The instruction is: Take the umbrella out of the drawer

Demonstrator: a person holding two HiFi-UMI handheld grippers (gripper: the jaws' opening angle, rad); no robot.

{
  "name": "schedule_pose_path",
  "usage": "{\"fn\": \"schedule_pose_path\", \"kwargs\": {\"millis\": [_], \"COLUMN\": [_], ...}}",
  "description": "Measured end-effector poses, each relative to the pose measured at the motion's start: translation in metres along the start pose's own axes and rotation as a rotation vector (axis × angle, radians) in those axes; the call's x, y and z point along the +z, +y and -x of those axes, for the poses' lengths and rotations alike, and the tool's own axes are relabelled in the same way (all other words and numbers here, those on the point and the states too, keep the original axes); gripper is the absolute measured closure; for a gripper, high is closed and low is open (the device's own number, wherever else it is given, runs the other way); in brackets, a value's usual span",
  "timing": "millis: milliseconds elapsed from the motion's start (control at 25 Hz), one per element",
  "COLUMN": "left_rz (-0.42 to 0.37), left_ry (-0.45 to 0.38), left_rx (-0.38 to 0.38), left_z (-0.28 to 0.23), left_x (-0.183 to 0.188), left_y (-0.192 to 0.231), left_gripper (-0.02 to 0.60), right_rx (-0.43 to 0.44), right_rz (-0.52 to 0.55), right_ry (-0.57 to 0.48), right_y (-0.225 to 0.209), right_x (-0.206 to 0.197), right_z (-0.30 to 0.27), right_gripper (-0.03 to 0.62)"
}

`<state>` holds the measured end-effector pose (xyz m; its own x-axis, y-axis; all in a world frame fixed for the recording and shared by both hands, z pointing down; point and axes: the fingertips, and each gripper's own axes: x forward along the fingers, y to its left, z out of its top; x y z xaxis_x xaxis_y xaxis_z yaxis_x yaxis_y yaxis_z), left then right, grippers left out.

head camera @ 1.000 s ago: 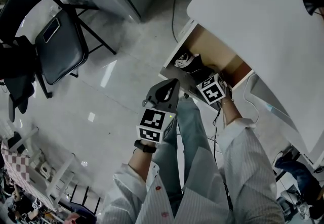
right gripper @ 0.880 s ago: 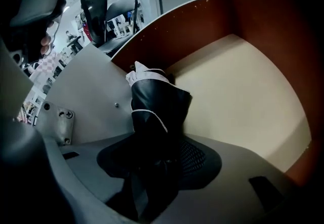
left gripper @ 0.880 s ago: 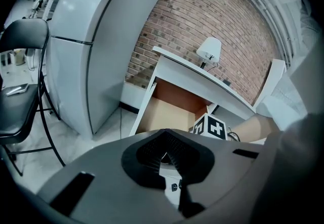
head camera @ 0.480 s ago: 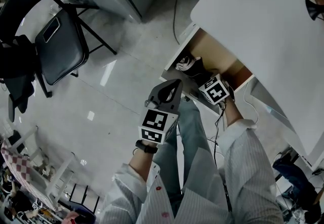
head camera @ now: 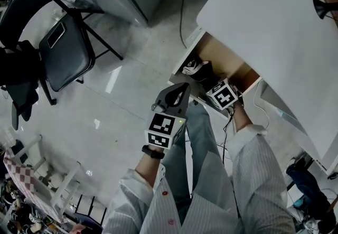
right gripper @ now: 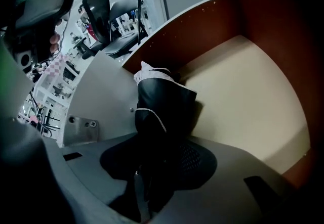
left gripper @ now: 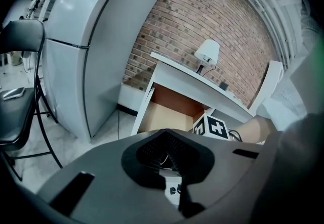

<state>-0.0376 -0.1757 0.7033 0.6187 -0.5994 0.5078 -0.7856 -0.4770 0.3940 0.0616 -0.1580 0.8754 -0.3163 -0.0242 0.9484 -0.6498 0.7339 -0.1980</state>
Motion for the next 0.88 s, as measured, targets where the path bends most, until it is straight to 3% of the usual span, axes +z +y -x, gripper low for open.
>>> {"fn": "schedule_pose_path", "kwargs": {"millis": [480, 880], "left_rz": [-0.009, -0.019], "left_ry": [-0.048, -0.104], "left_rx": [0.016, 0.04], "left_z": [0.032, 0.067], "left_x": [0.049, 0.112], "left_y": [-0.013, -0.037], "left_gripper": [0.572, 0.572], "right_rx": [-0.023, -0.061], "right_rz": [-0.001, 0.021], "right_ry": [-0.082, -0.256], "right_y": [0.033, 0.046], "right_x": [0.039, 0.093], "right_z": [0.061, 0.158], "right_gripper": [0.418, 0.418]}}
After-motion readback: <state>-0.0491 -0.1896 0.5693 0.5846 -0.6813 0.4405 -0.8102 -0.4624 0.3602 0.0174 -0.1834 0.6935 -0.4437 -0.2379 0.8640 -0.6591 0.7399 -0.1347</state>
